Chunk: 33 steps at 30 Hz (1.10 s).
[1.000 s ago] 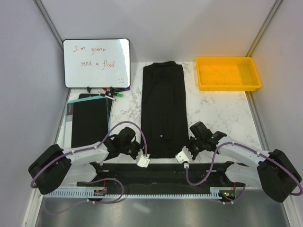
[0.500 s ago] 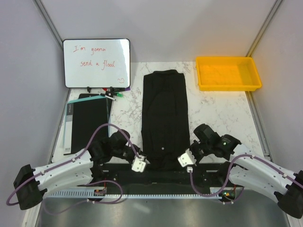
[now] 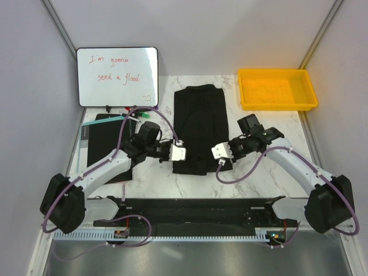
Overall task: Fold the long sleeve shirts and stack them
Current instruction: Fold the shirt
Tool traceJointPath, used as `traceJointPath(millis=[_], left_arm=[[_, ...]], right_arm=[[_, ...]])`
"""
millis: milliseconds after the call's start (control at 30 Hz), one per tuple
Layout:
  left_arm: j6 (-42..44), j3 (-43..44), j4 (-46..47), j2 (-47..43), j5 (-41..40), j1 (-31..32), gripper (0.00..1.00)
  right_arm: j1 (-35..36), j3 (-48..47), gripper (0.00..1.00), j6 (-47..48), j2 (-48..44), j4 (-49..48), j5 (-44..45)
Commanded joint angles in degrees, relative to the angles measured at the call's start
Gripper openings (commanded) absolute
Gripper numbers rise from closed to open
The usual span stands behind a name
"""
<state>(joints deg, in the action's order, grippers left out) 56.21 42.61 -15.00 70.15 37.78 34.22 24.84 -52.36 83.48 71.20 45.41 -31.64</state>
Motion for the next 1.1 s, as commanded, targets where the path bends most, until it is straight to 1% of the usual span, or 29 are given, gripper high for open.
traceJointPath(millis=[0, 133, 167, 233, 300, 467, 767, 1033, 1067], left_arm=[[2.42, 7.03, 5.68, 7.35, 2.83, -3.01, 0.02], [5.66, 11.35, 8.67, 13.86, 3.09, -6.17, 0.02], [5.84, 12.4, 9.2, 15.44, 3.09, -6.7, 0.02], [5.58, 15.74, 10.78, 20.01, 2.57, -7.84, 0.02], [5.67, 19.33, 10.96, 24.39, 2.39, -8.46, 0.02], [6.72, 22.86, 12.81, 30.65, 1.25, -9.87, 0.02], [8.13, 25.24, 12.81, 36.1, -2.27, -11.63, 0.02], [6.81, 26.91, 12.46, 37.52, -3.59, -12.6, 0.02], [6.81, 27.0, 12.37, 37.52, -3.76, -12.6, 0.02]], right_arm=[[-3.21, -7.22, 0.0, 6.68, 7.54, -0.58, -3.78], [-6.64, -14.06, 0.0, 7.92, 15.09, -2.25, -4.4], [-7.26, -15.22, 0.0, 8.01, 18.07, -2.95, -4.75], [-8.75, -18.55, 0.0, 8.88, 20.81, -3.39, -5.19], [-9.63, -20.23, 0.0, 9.68, 24.24, -4.01, -5.36], [-10.78, -25.95, 0.0, 10.21, 32.4, -5.42, -5.19], [-10.95, -29.11, 0.0, 9.95, 38.48, -9.02, -5.89], [-11.13, -29.82, 0.0, 7.49, 39.45, -11.04, -5.8], [-11.13, -29.82, 0.01, 7.14, 39.54, -11.39, -5.63]])
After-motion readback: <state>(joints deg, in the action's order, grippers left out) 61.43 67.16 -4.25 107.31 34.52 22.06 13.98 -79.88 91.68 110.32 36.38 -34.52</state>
